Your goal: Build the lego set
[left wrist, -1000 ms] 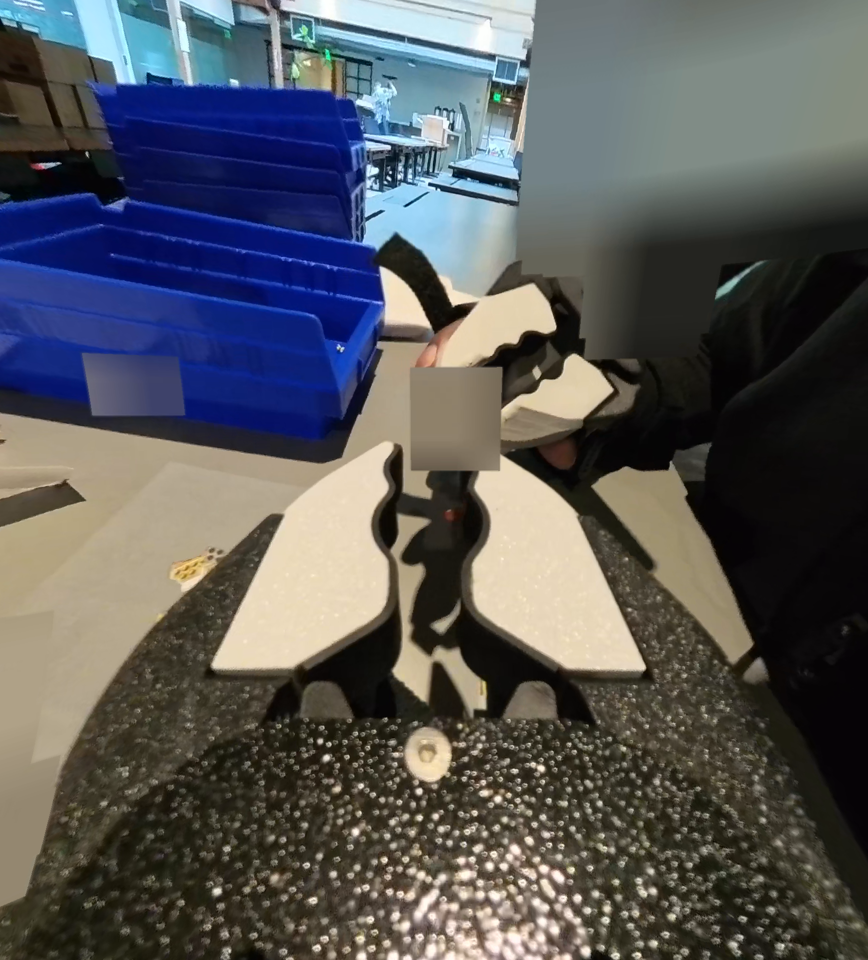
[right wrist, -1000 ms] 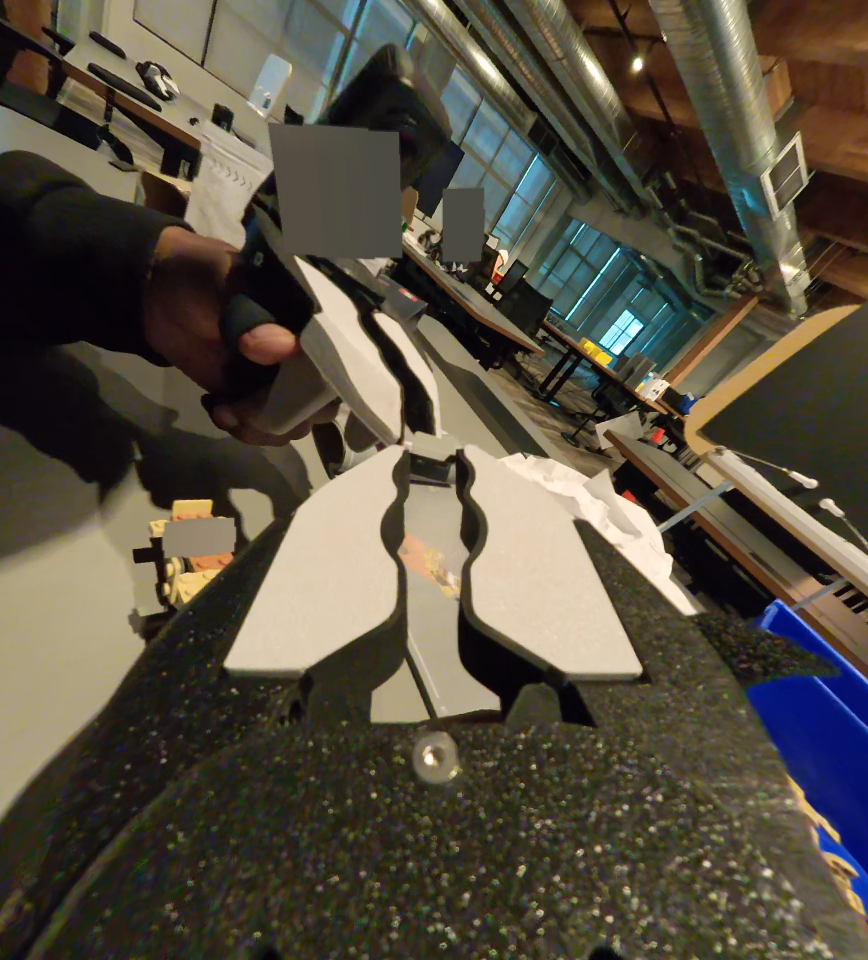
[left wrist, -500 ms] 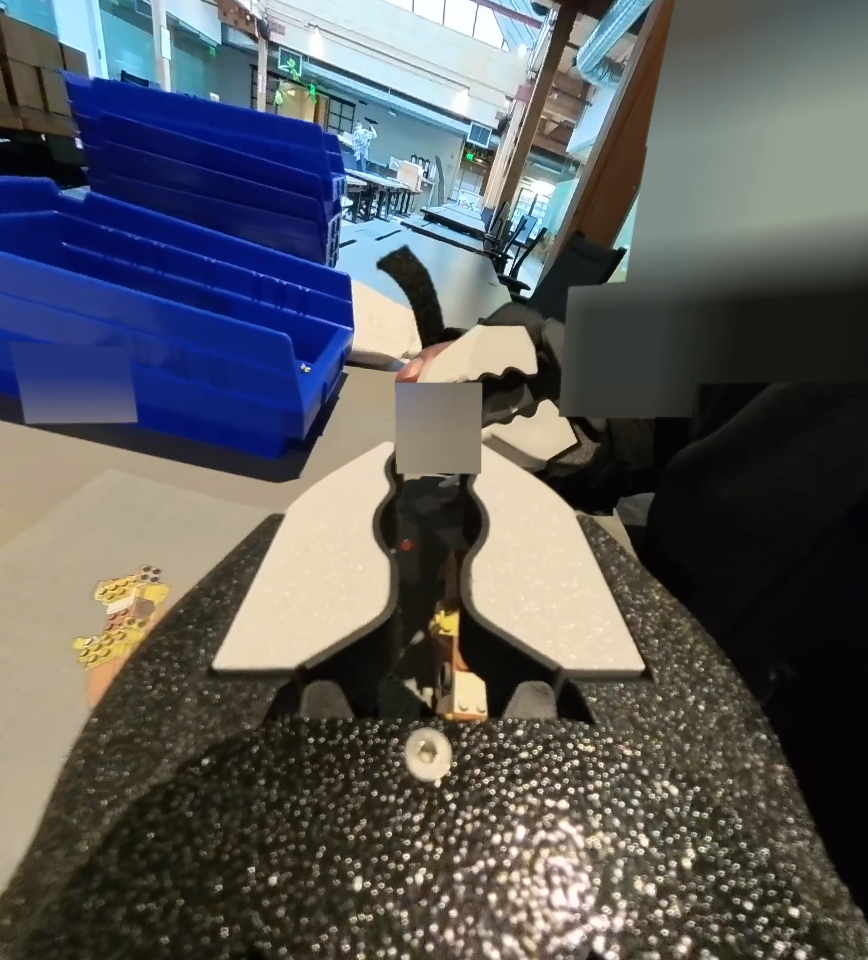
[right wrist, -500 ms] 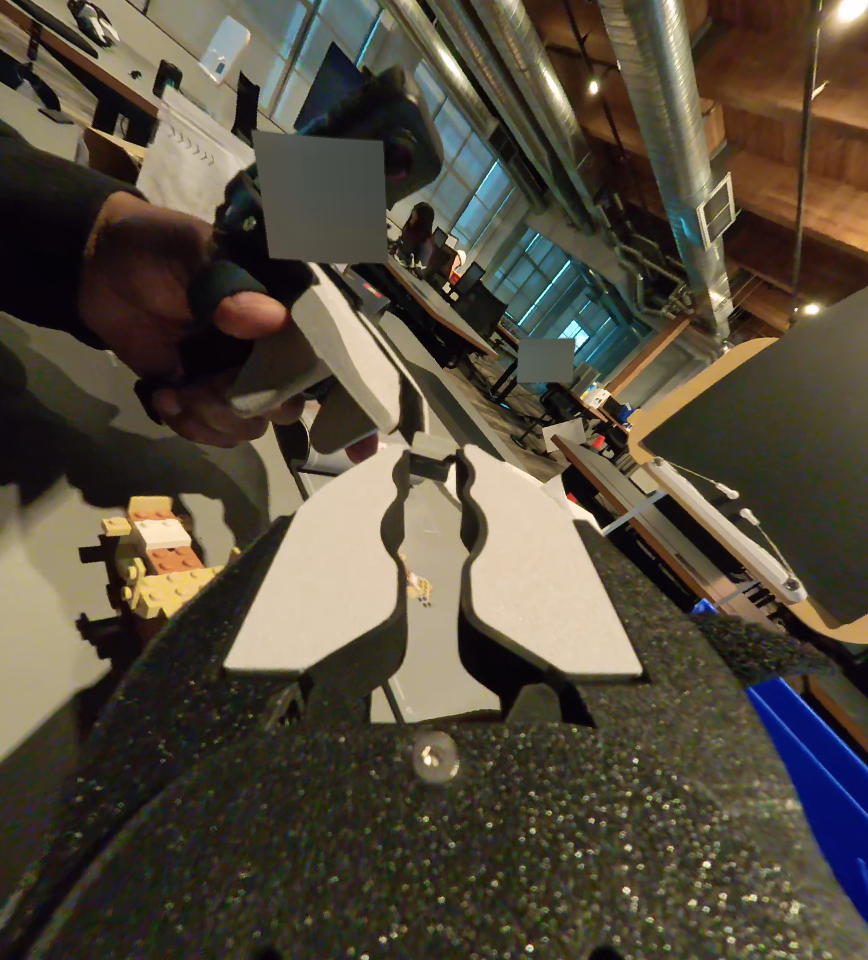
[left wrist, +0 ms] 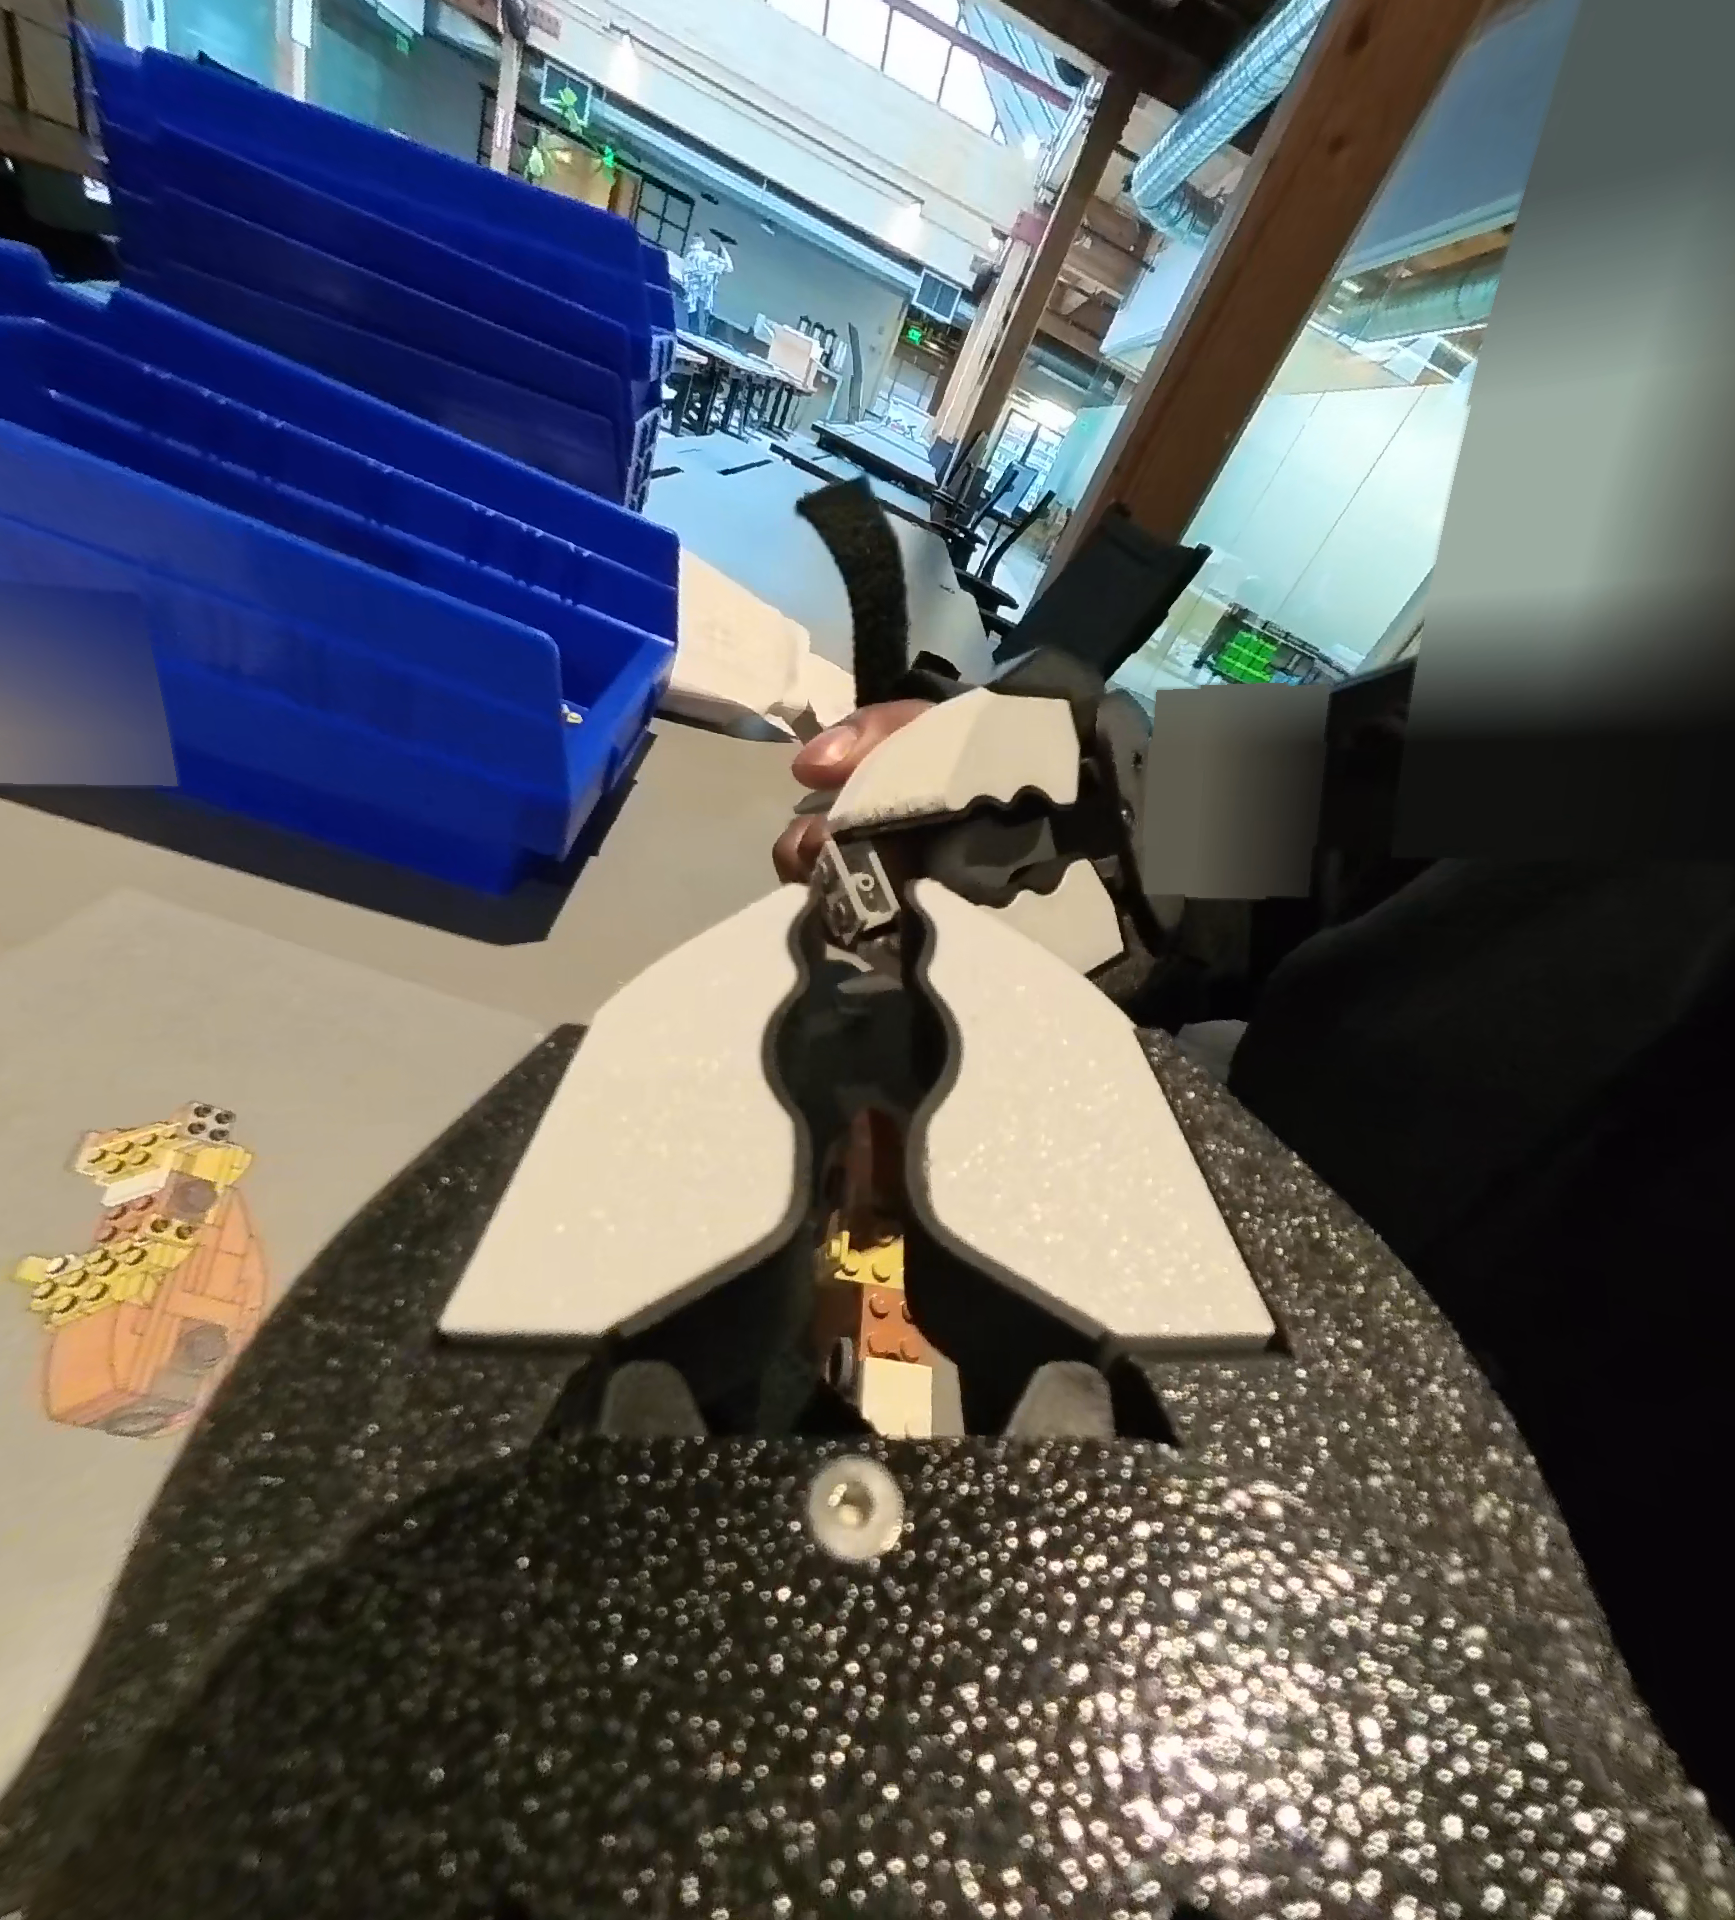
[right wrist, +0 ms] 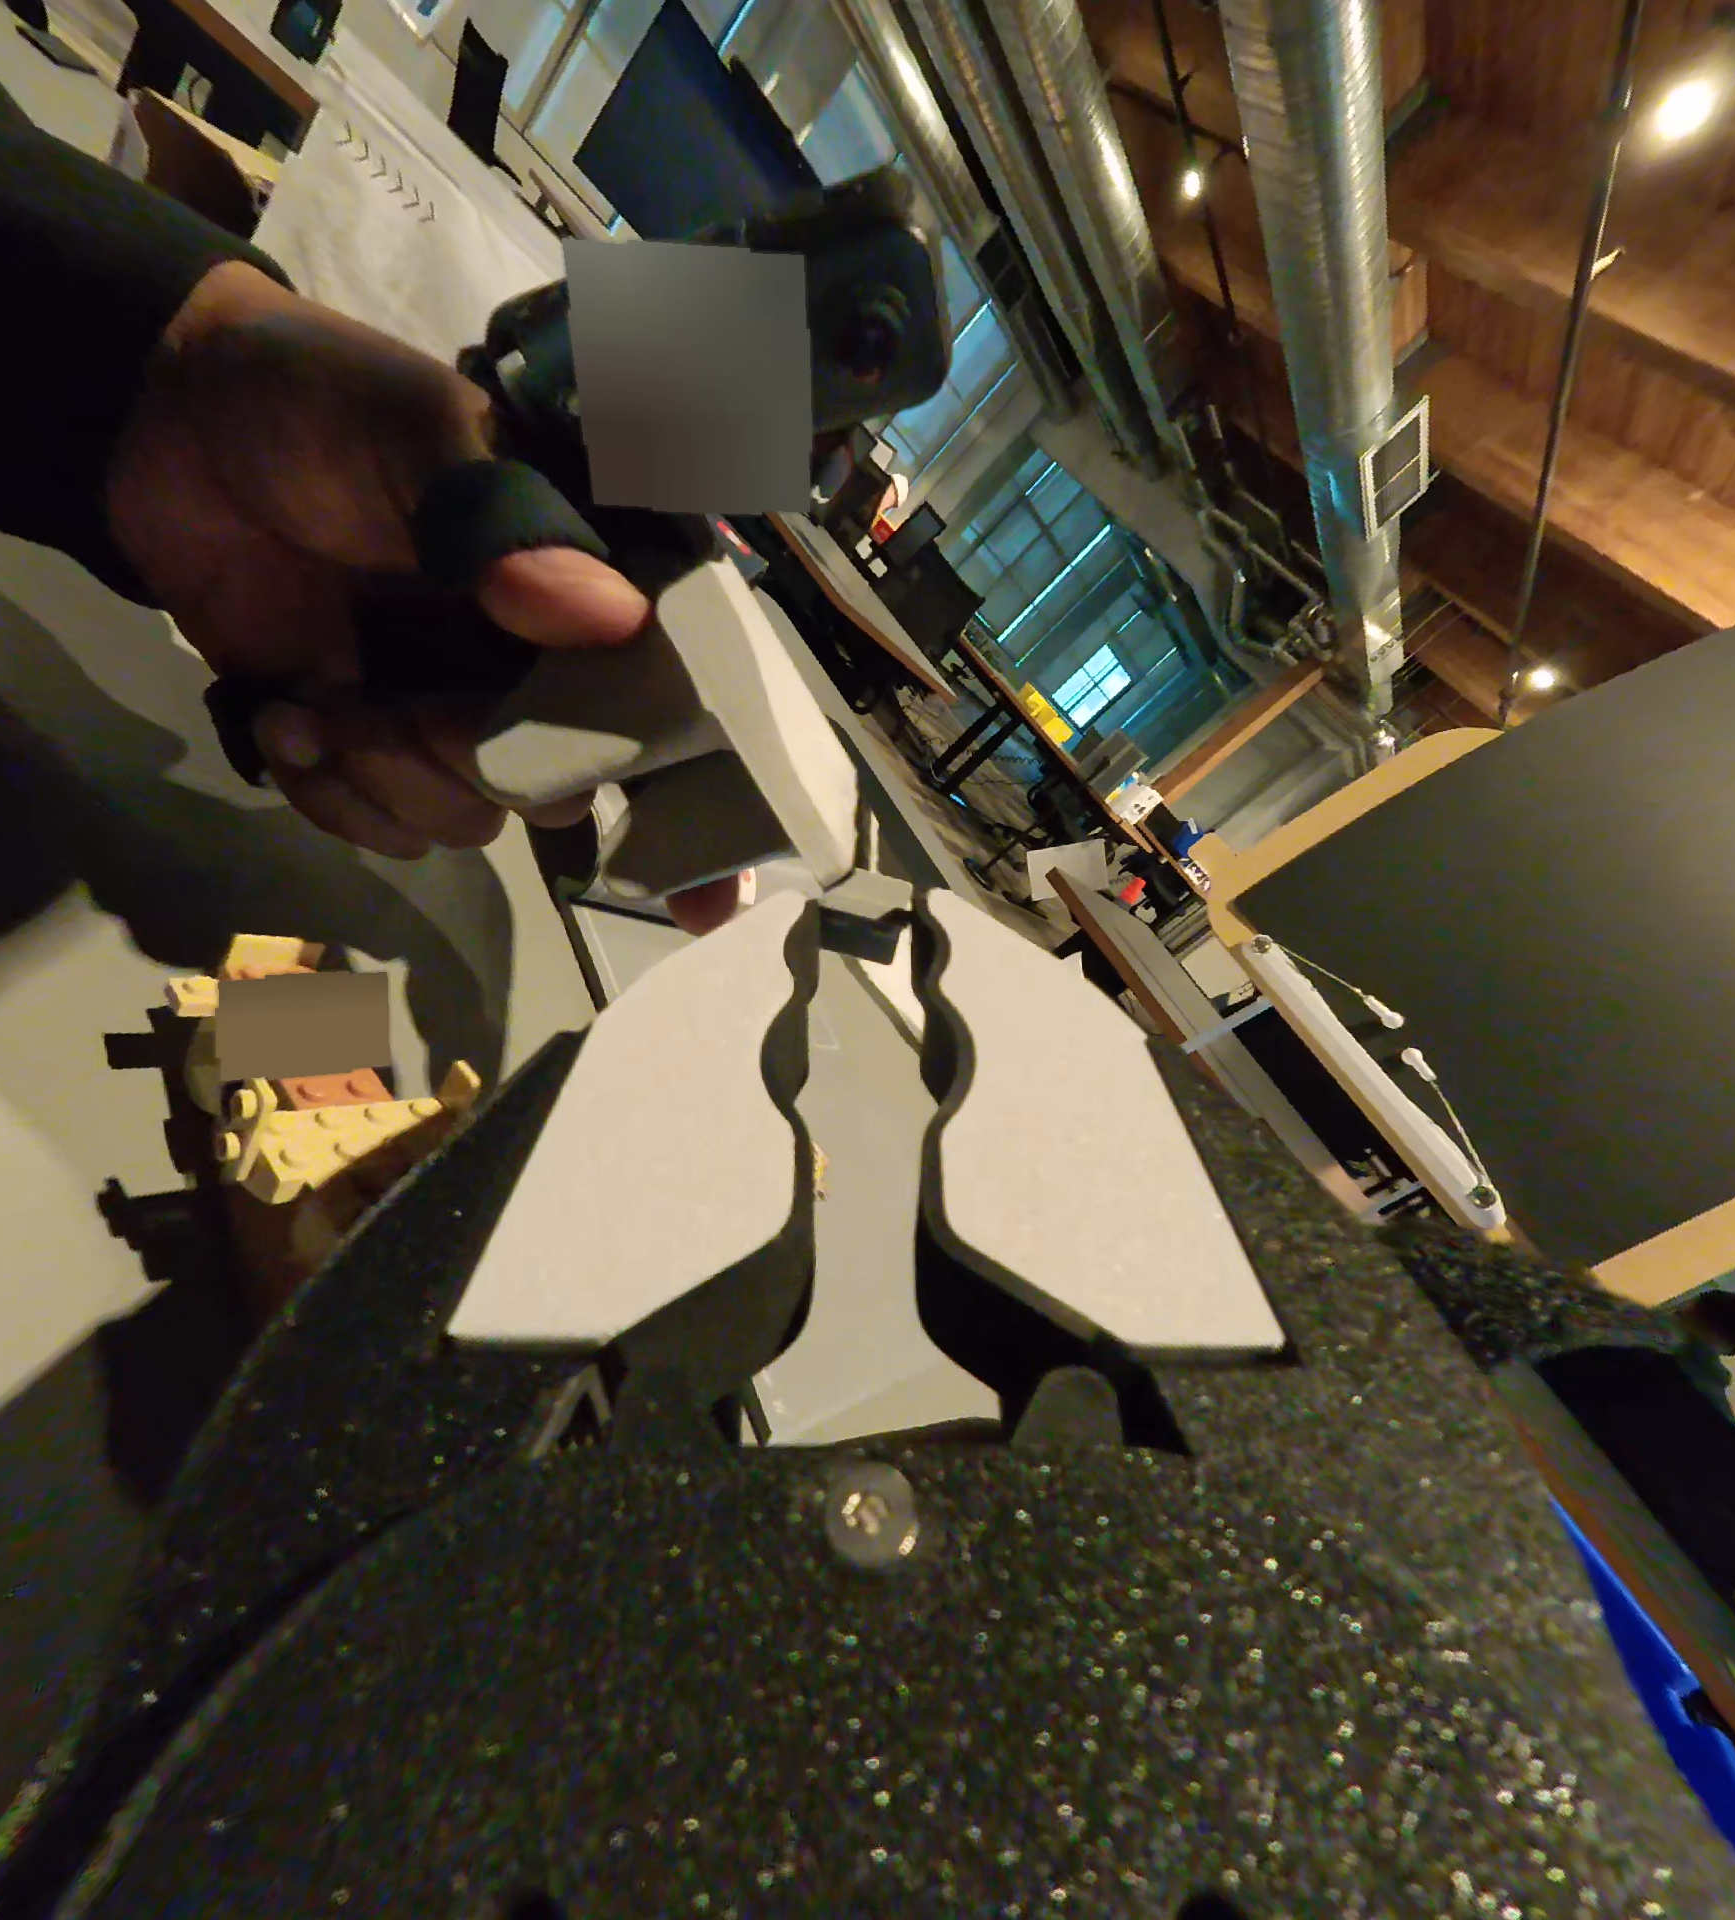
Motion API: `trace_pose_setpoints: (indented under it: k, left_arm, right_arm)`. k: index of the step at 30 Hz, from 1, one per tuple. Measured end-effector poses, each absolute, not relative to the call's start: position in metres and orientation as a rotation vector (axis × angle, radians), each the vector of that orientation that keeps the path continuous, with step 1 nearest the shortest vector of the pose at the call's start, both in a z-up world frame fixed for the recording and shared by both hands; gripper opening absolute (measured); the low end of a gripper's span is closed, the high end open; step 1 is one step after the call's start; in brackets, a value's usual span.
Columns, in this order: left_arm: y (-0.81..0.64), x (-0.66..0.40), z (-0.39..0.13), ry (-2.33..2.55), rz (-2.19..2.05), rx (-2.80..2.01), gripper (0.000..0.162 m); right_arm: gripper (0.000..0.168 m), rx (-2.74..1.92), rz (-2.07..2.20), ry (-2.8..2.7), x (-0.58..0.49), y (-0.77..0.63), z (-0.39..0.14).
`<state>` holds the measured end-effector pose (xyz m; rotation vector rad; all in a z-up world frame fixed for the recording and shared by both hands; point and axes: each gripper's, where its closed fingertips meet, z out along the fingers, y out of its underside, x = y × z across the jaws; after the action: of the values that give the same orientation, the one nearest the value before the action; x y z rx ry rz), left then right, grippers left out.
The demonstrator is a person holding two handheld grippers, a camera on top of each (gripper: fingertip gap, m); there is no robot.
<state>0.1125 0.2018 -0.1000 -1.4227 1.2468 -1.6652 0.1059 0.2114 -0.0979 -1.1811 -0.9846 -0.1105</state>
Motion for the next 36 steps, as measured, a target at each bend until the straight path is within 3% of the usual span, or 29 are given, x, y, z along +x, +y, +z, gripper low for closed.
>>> trace_pose_setpoints:
  k: [11, 21, 27, 36]
  left_arm:
    - [0.203, 0.111, -0.1, 1.252, -1.642, -1.405, 0.004]
    - [0.201, 0.105, -0.077, 1.192, -1.586, -1.147, 0.004]
    - [0.199, 0.101, -0.063, 1.103, -1.665, -1.04, 0.003]
    - [0.193, 0.106, -0.069, 1.11, -1.706, -1.035, 0.004]
  right_arm:
    - [0.018, -1.191, -0.066, -0.986, 0.104, 0.21, -0.098]
    - [0.029, -1.358, 0.484, -0.783, 0.102, 0.204, -0.081]
    - [0.022, -1.38, 0.851, -0.654, 0.1, 0.197, -0.073]
    - [0.01, -1.403, 0.897, -0.642, 0.097, 0.196, -0.078]
